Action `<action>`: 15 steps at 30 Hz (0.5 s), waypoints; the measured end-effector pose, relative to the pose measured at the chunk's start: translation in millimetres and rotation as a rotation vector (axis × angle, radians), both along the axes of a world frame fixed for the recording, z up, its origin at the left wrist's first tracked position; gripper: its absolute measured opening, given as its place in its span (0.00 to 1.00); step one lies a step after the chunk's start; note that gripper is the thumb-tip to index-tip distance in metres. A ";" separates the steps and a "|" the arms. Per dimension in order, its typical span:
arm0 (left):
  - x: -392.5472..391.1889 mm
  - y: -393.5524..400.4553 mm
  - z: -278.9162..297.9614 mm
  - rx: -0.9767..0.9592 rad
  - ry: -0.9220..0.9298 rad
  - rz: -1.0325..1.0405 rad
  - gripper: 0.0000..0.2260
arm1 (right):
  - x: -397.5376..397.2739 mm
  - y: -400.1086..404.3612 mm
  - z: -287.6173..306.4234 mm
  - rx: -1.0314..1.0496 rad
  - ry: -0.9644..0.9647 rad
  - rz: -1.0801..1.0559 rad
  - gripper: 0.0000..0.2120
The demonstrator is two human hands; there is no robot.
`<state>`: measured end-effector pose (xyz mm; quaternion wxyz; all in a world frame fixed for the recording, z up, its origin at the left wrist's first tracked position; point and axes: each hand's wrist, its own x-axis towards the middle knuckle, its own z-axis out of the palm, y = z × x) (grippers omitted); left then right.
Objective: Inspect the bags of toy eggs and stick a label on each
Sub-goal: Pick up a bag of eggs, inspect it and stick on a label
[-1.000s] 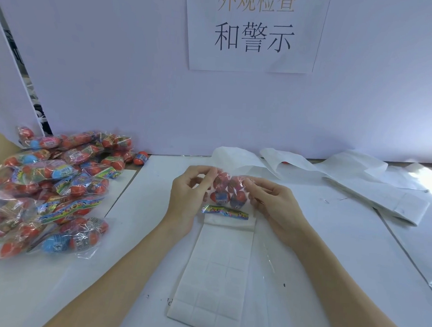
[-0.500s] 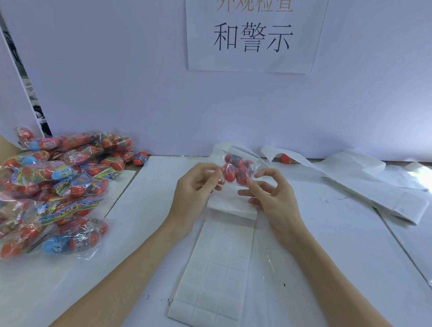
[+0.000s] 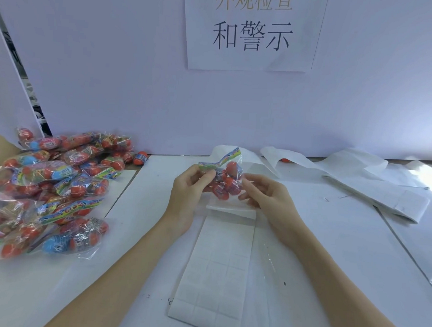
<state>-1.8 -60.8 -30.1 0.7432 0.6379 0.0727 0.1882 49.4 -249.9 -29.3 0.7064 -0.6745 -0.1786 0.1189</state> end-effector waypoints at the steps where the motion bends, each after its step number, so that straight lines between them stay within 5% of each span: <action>1: -0.8 -0.4 1.1 0.018 -0.007 -0.013 0.13 | 0.4 -0.2 -0.6 -0.003 -0.005 -0.028 0.08; 9: -4.7 -4.3 5.9 0.092 0.061 -0.123 0.17 | -4.0 1.8 1.6 -0.004 0.005 -0.041 0.28; 15: -4.8 -7.4 3.0 0.193 0.048 0.005 0.09 | -7.4 3.3 2.4 -0.069 -0.001 -0.087 0.25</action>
